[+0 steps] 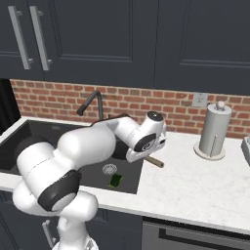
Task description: Pick the pan and sponge and place them into the sink. Then turn on the water.
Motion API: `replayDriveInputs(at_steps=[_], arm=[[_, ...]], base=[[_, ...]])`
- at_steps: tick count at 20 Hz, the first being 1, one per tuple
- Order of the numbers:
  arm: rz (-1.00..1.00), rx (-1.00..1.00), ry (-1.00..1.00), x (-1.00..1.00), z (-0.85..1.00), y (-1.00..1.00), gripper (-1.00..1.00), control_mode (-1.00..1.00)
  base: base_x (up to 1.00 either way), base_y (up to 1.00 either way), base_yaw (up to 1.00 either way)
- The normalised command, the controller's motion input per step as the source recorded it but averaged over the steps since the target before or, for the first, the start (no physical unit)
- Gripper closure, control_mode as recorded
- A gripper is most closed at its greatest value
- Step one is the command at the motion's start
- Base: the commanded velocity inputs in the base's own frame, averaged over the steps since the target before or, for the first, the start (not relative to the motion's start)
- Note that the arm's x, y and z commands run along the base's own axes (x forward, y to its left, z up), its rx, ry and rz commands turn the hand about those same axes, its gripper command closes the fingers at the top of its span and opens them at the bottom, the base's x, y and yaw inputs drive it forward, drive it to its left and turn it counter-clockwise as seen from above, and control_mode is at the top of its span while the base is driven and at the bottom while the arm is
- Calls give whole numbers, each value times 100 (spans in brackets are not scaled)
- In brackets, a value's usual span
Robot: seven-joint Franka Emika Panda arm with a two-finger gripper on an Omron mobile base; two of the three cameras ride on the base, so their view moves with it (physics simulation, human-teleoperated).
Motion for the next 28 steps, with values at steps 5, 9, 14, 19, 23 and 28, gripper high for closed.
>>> replayDriveInputs(at_steps=[5, 9, 14, 19, 23, 28], arm=[[17, 5, -1, 14, 0, 36, 100, -100], [18, 6, 0, 22, 0, 33, 100, -100], [18, 6, 1, 31, 0, 28, 100, -100], [17, 3, 9, 41, 0, 38, 100, -100], [11, 0, 10, 34, -2, 32, 100, -100], [1, 0, 1, 14, -10, 27, 100, -100]], base=[[0, 0, 0], [0, 0, 0], [0, 0, 0], [0, 0, 0], [0, 0, 0], [0, 0, 0]])
